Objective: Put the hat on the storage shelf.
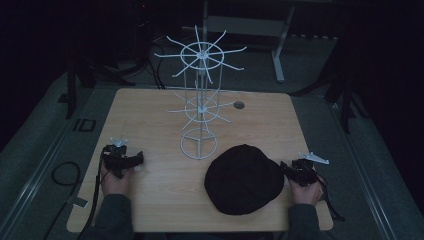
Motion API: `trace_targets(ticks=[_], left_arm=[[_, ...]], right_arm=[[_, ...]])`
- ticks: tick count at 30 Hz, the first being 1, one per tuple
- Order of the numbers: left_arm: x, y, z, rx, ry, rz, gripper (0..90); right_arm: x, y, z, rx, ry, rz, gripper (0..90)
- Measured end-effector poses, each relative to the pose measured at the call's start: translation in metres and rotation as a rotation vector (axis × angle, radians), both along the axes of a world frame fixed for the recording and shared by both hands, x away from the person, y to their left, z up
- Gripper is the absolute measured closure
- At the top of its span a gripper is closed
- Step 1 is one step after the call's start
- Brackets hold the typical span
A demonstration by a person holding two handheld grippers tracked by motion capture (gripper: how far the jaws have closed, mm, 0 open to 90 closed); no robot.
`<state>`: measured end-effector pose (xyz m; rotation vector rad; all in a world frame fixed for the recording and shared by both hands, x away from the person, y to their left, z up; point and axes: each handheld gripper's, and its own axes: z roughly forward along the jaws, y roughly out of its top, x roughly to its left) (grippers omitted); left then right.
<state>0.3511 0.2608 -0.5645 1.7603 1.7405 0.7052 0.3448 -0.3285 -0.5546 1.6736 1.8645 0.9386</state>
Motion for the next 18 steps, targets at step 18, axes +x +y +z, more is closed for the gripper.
trace_targets(ticks=[18], left_arm=[[0.0,-0.001,0.0,0.002,0.001,-0.006,14.6]], right_arm=[[0.001,-0.018,0.029,0.089,0.131,0.103,58.0]])
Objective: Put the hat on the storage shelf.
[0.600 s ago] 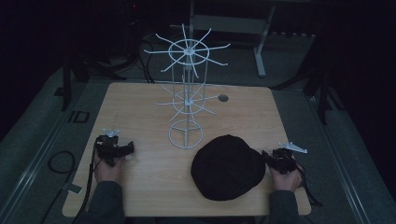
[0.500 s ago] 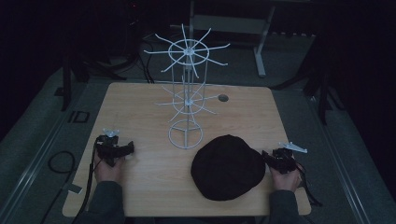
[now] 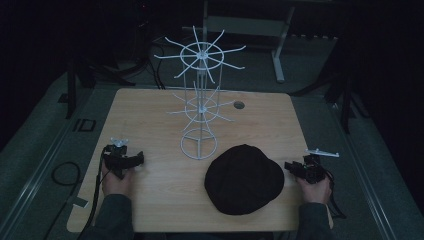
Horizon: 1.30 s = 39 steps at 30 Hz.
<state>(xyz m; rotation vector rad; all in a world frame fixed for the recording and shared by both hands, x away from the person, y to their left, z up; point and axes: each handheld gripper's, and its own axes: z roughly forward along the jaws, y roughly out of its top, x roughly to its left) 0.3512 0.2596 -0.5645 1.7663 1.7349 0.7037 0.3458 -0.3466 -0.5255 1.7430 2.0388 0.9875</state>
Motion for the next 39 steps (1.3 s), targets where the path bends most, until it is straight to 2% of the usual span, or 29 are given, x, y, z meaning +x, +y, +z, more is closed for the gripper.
trace_targets(ticks=[9,12,17,25,39], left_arm=[[0.0,-0.002,0.0,-0.001,-0.002,-0.001,14.6],[0.0,-0.002,0.0,0.001,-0.001,-0.007,14.6],[0.0,-0.003,0.0,0.001,-0.001,-0.008,14.6],[0.0,-0.003,0.0,0.001,-0.001,-0.005,14.6],[0.0,-0.004,0.0,0.0,-0.001,-0.006,14.6]], right_arm=[[-0.006,0.014,0.023,-0.094,0.006,0.119,52.5],[-0.008,0.021,0.033,-0.109,-0.006,0.141,51.4],[-0.007,0.03,0.044,-0.108,-0.018,0.176,50.2],[-0.006,0.046,0.052,-0.155,-0.01,0.23,51.1],[-0.008,0.066,0.059,-0.194,0.008,0.286,50.3]])
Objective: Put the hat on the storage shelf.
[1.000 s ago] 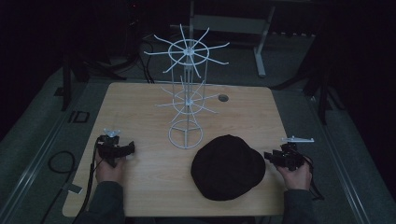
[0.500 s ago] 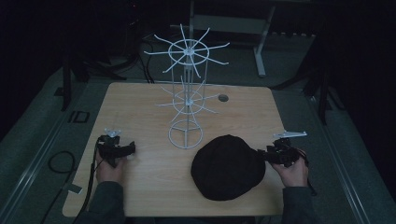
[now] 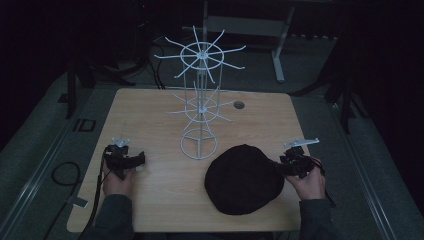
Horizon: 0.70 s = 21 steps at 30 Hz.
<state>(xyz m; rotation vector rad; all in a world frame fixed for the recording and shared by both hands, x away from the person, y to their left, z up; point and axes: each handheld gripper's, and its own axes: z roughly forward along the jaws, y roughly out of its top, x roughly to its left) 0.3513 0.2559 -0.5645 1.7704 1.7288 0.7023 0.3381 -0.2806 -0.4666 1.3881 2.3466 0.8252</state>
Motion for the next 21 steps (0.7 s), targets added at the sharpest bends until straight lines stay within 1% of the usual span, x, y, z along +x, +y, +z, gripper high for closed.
trace_targets(ticks=[5,10,12,15,17,21], left_arm=[[0.0,0.0,0.0,0.0,0.0,0.0,14.6],[0.0,0.0,0.0,0.0,0.001,0.0,14.6],[0.0,0.0,0.0,0.0,0.0,0.0,14.6],[0.0,0.0,0.0,0.0,0.001,0.0,14.6],[0.0,0.0,0.0,0.0,0.001,0.0,14.6],[0.0,0.0,0.0,0.0,0.001,0.0,14.6]], right_arm=[[0.0,0.006,-0.002,-0.007,0.016,0.012,50.5],[0.0,0.015,-0.004,-0.03,0.032,0.04,49.3],[0.0,0.018,-0.005,-0.038,0.032,0.049,48.0],[0.001,0.021,-0.006,-0.051,0.03,0.05,46.4],[0.002,0.023,-0.009,-0.06,0.044,0.052,46.5],[0.003,0.026,-0.013,-0.086,0.051,0.046,46.4]])
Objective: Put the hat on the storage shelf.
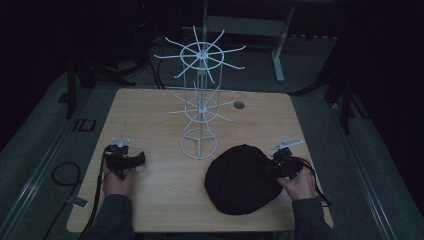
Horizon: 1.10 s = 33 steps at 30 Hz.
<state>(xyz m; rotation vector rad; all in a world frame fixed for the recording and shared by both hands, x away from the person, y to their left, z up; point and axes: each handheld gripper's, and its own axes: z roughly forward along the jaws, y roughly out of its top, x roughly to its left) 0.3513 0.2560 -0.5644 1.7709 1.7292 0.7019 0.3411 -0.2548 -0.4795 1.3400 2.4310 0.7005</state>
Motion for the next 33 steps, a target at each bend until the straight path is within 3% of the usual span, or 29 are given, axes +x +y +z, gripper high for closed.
trace_targets(ticks=[25,33], left_arm=[[0.0,0.0,0.0,0.0,-0.003,0.0,14.6],[0.0,0.0,0.0,0.0,-0.002,0.0,14.6]], right_arm=[[0.013,0.012,-0.019,-0.042,0.015,0.004,41.6],[0.014,0.019,-0.023,-0.106,-0.006,0.0,43.9]])
